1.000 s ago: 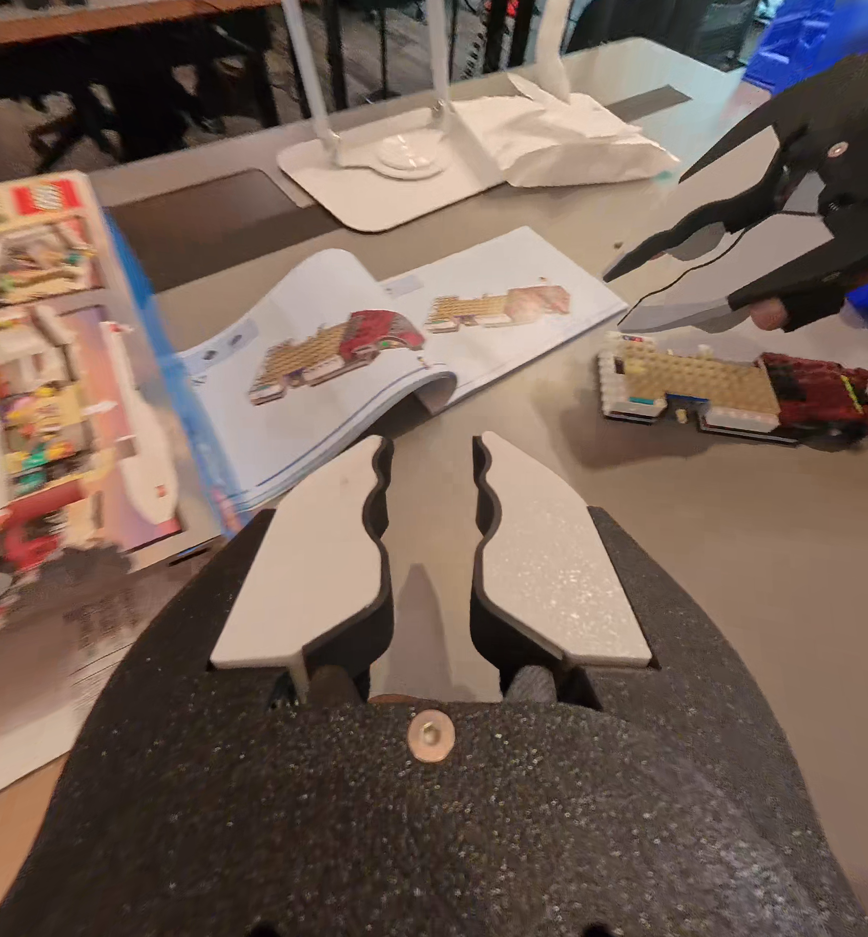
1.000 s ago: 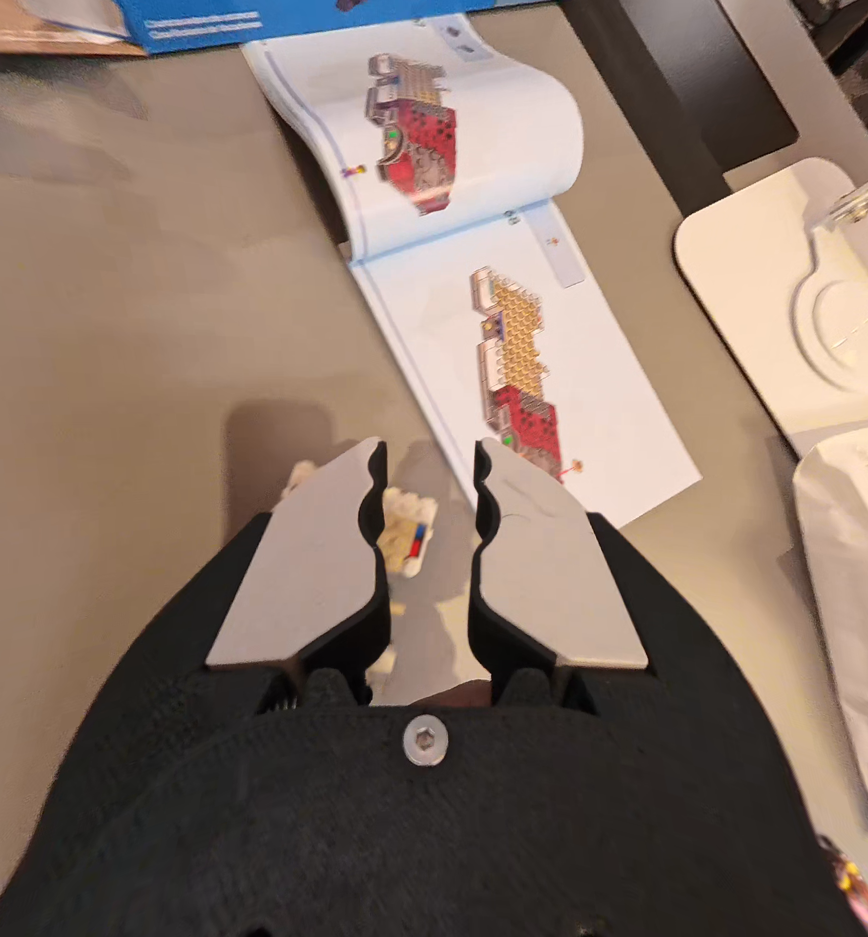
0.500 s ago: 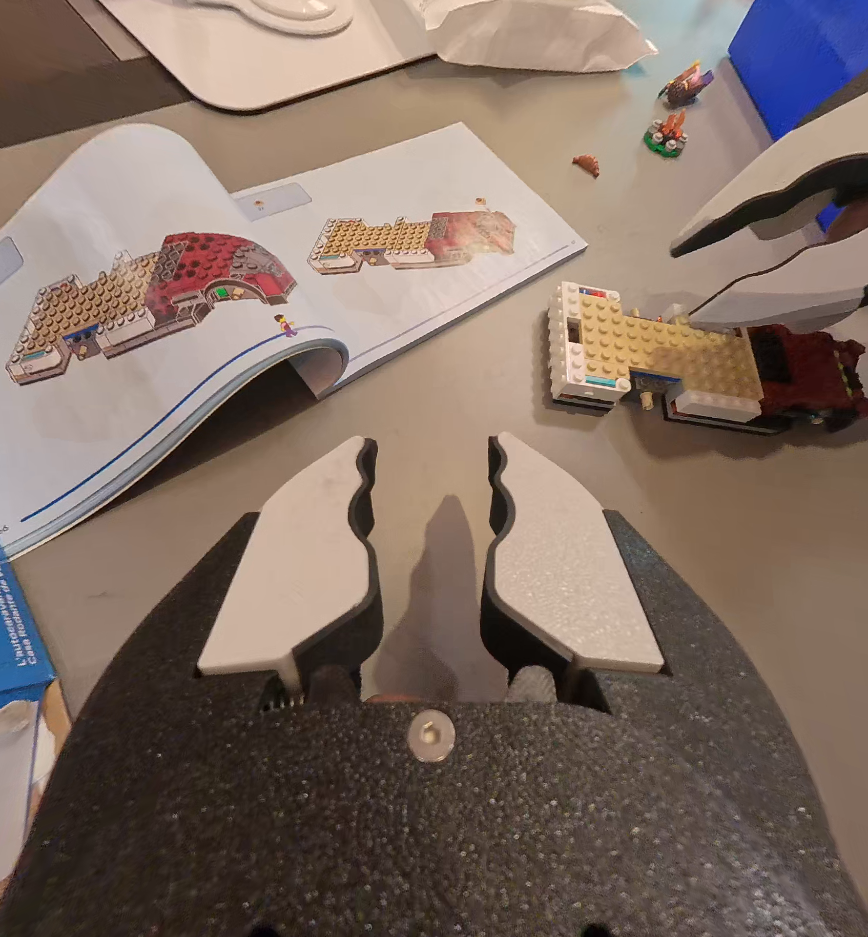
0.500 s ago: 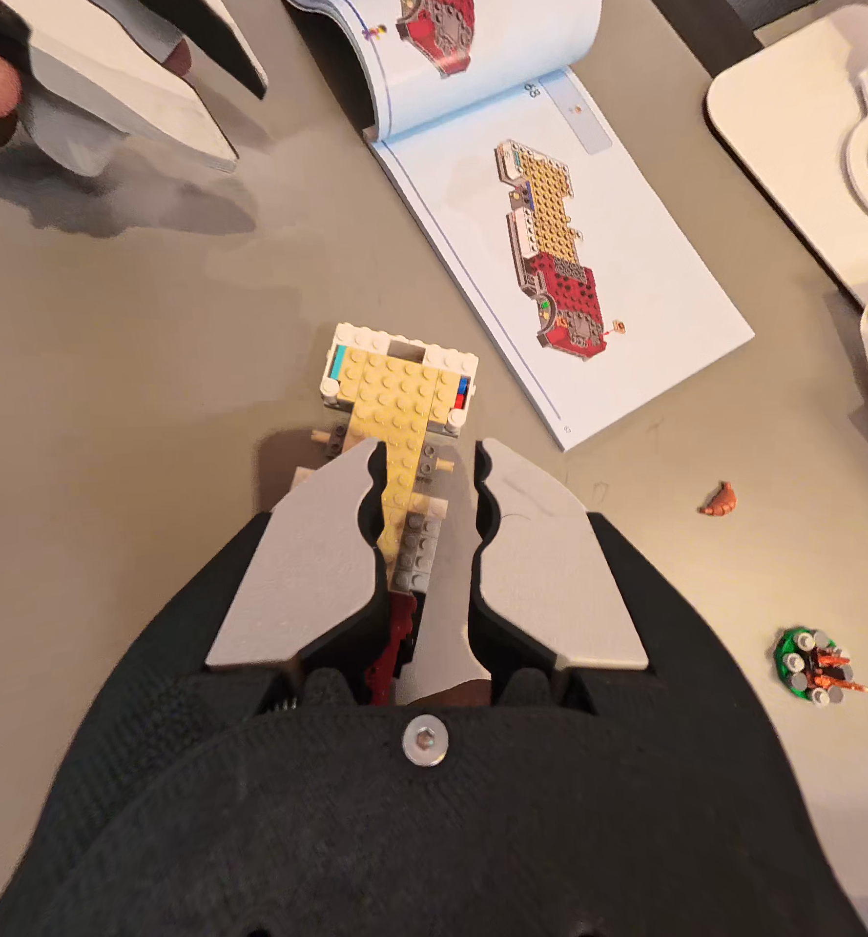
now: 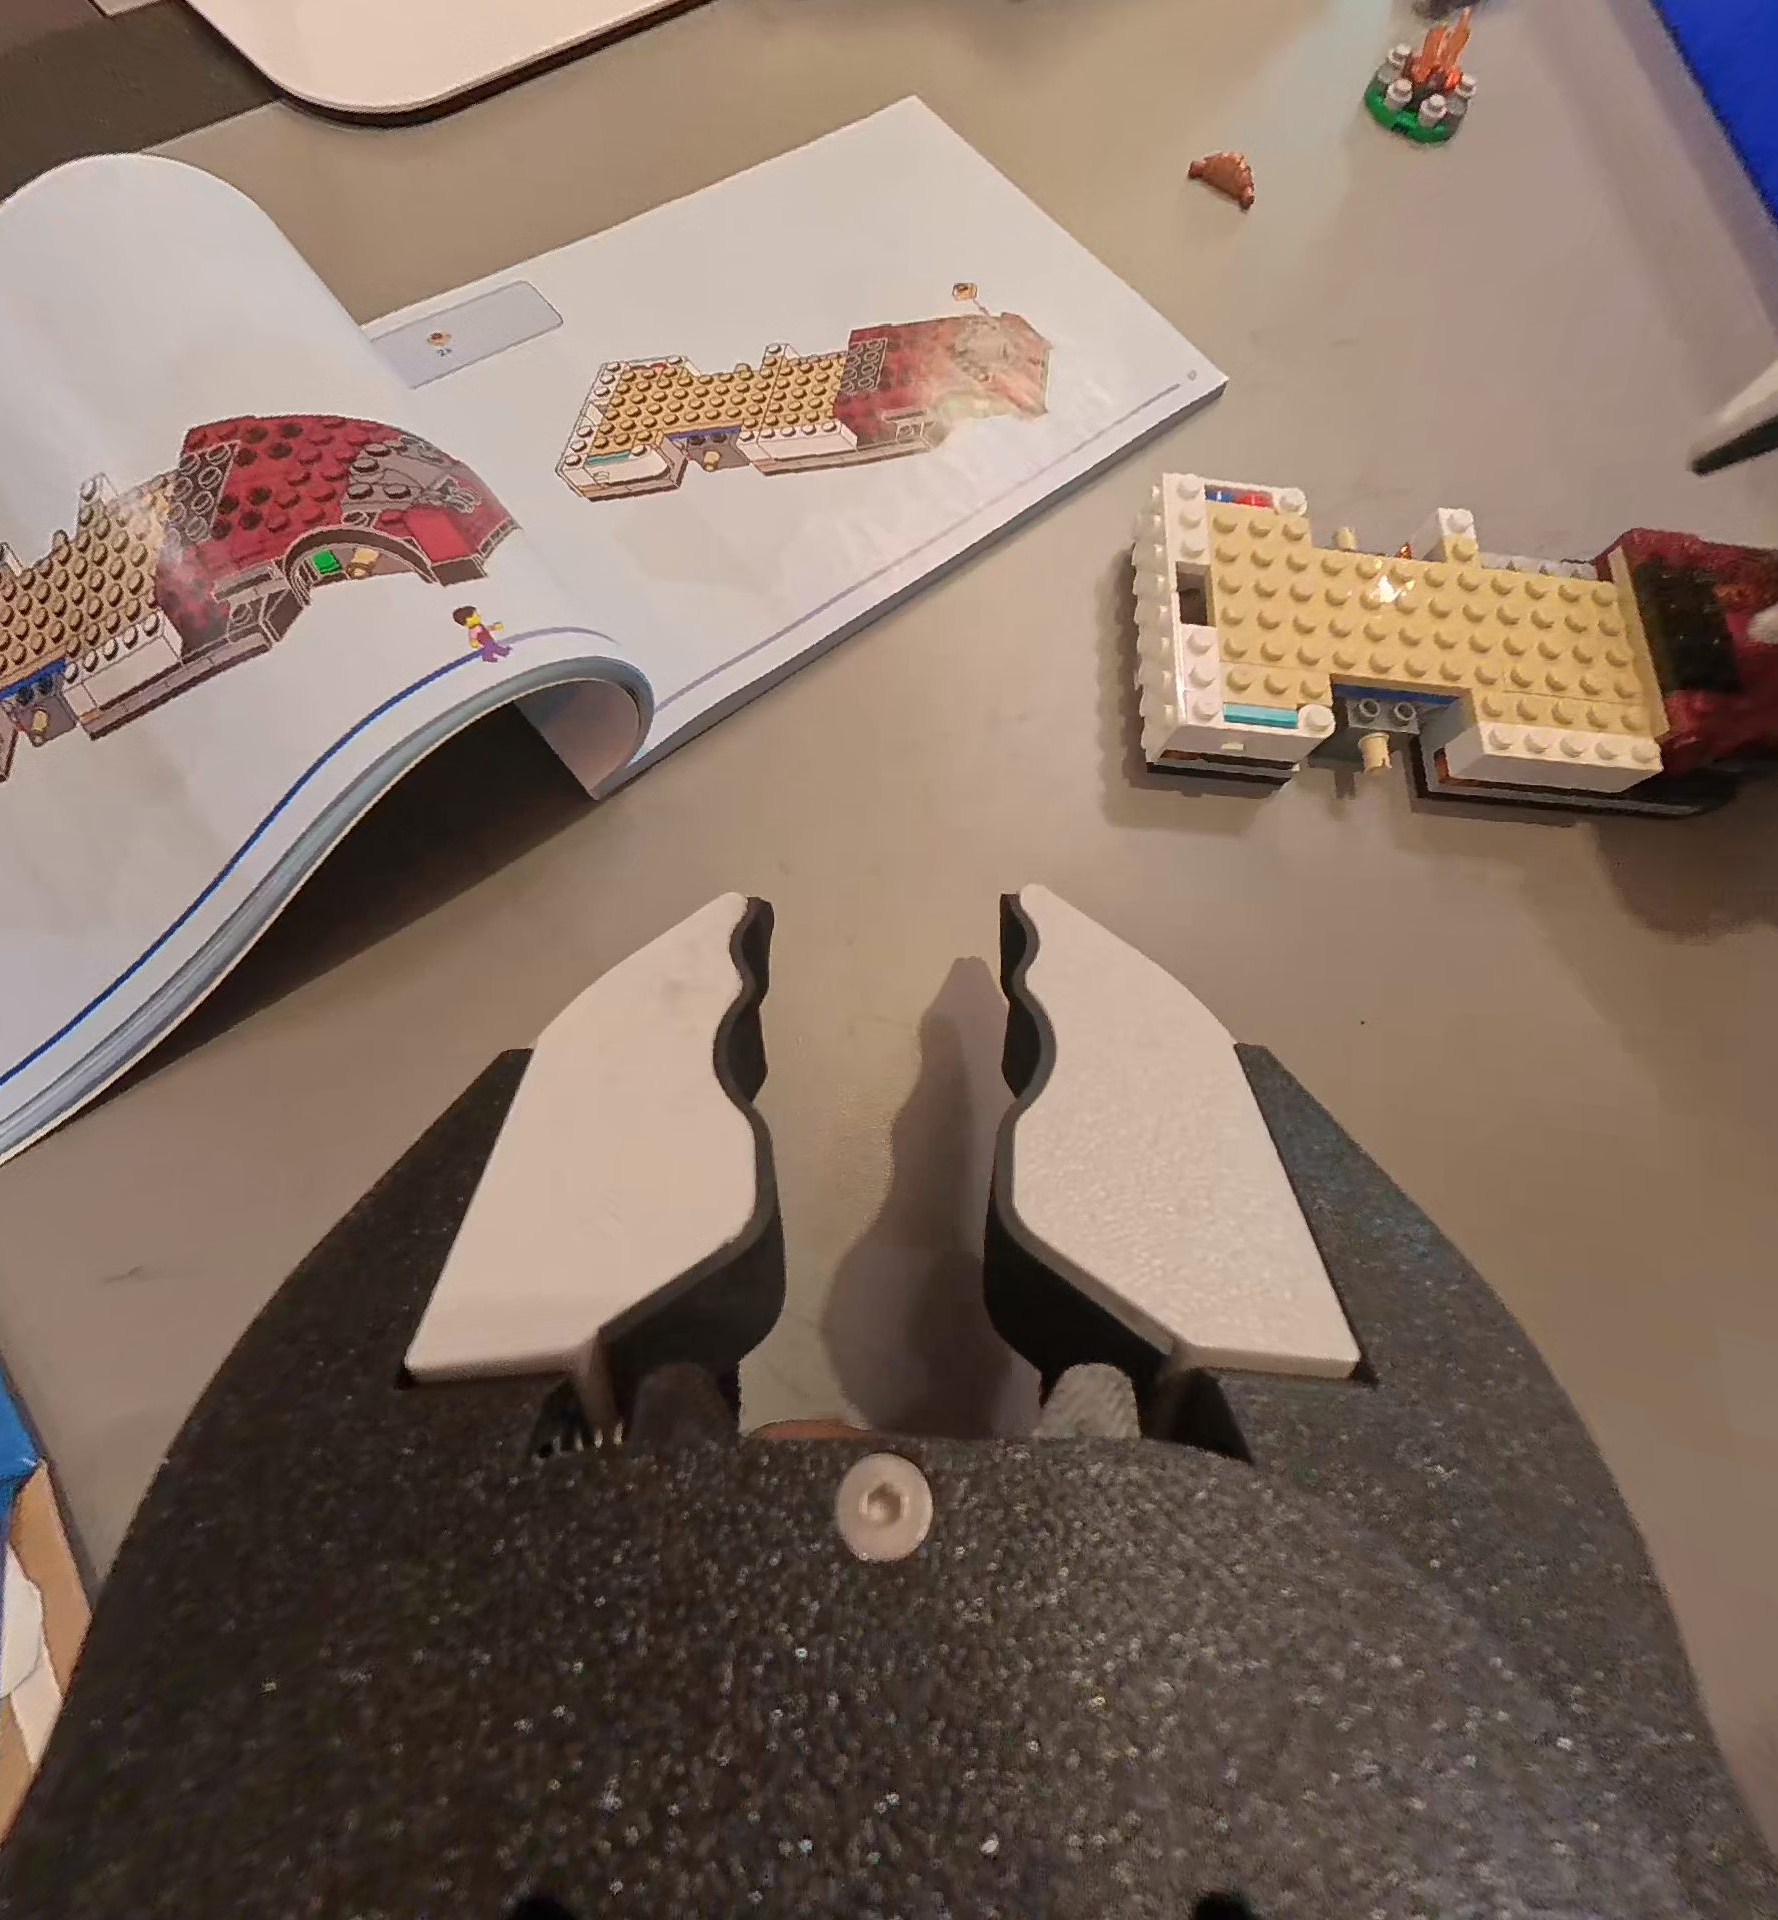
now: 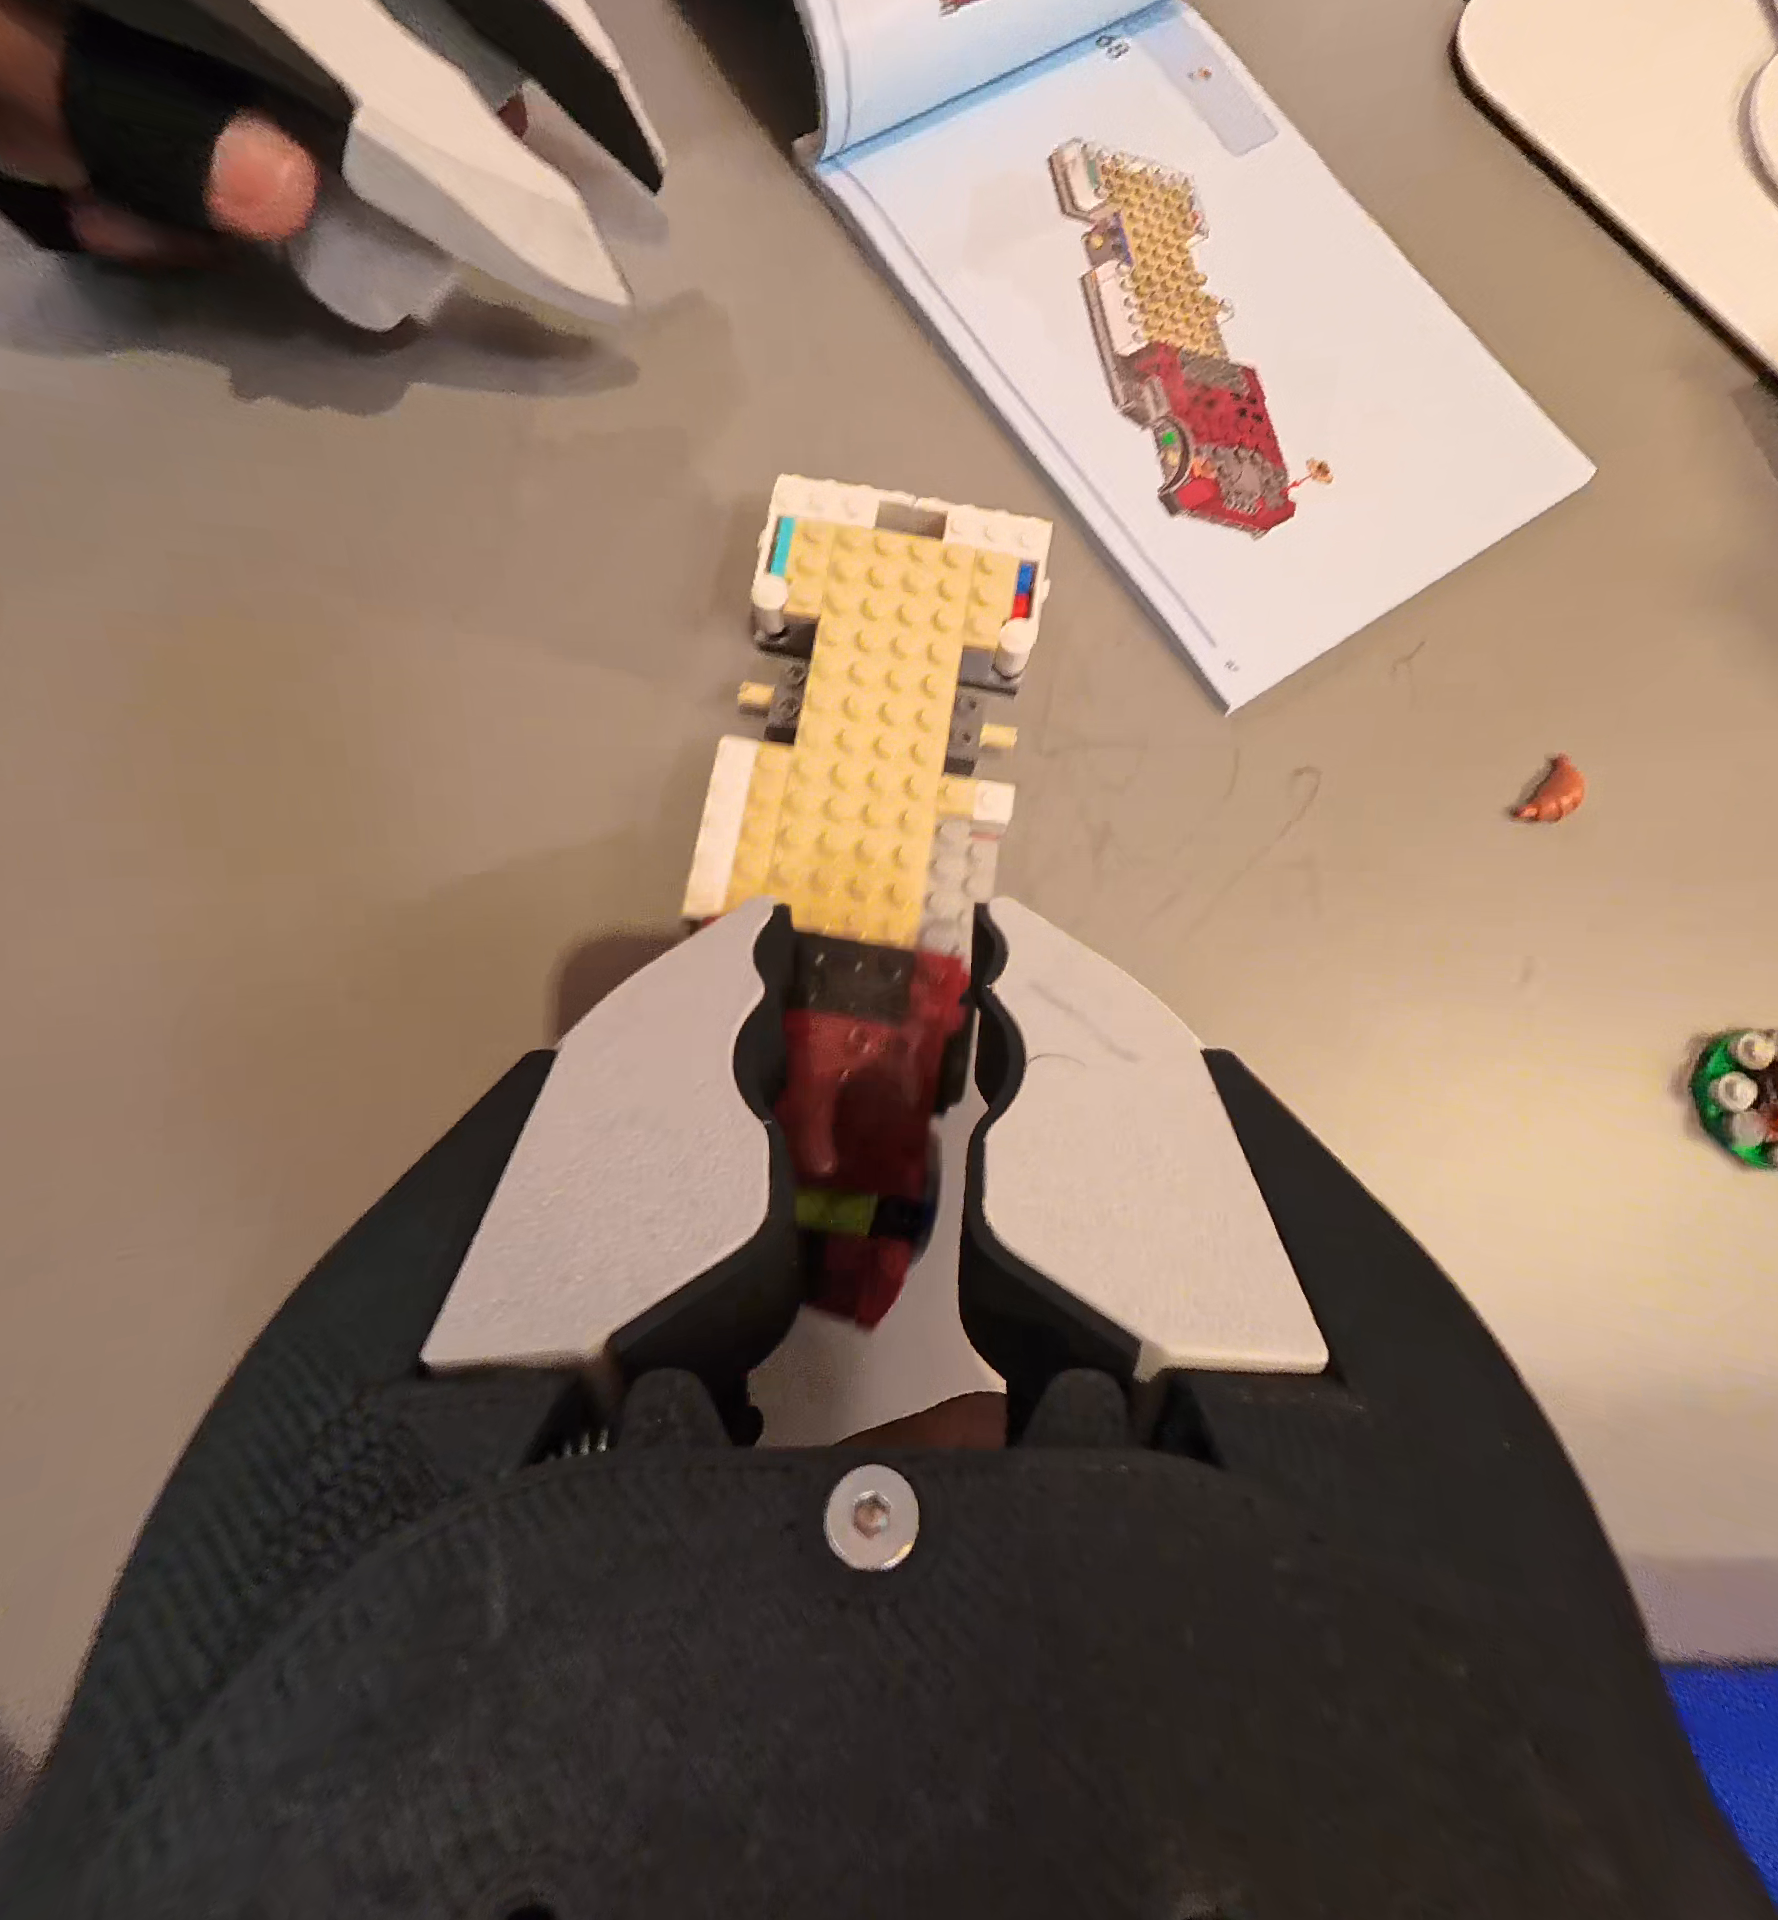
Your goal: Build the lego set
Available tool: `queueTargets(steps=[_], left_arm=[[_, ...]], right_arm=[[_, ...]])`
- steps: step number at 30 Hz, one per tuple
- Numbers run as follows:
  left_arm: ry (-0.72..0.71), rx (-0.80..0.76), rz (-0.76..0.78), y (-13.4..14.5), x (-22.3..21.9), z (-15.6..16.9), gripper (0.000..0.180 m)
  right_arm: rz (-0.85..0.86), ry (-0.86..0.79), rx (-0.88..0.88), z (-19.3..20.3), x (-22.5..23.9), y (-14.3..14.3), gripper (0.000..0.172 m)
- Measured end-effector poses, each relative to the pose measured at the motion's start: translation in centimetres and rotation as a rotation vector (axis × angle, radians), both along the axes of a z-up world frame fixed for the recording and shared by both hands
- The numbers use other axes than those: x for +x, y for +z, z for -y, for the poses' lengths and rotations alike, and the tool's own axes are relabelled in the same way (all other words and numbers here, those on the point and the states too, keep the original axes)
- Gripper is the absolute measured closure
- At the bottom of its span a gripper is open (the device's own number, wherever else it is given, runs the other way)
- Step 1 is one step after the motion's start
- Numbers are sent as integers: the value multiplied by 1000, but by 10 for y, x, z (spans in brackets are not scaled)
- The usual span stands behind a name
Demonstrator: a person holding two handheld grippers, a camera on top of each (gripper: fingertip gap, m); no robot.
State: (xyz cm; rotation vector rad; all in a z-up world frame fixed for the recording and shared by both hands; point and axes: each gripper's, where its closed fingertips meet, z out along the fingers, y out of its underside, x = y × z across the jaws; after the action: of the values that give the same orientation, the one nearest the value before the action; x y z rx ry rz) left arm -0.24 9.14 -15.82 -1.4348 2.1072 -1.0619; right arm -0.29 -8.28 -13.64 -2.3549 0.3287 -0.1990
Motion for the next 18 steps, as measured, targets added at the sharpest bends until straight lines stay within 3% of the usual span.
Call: queueTargets(steps=[11, 18], left_arm=[[-54, 77, 27, -2, 1, 6, 137], [-111, 25, 111, 13, 6, 30, 138]], right_arm=[[-53, 12, -96, 110, -53, -6, 138], [-34, 21, -137, 185, -50, 20, 138]])
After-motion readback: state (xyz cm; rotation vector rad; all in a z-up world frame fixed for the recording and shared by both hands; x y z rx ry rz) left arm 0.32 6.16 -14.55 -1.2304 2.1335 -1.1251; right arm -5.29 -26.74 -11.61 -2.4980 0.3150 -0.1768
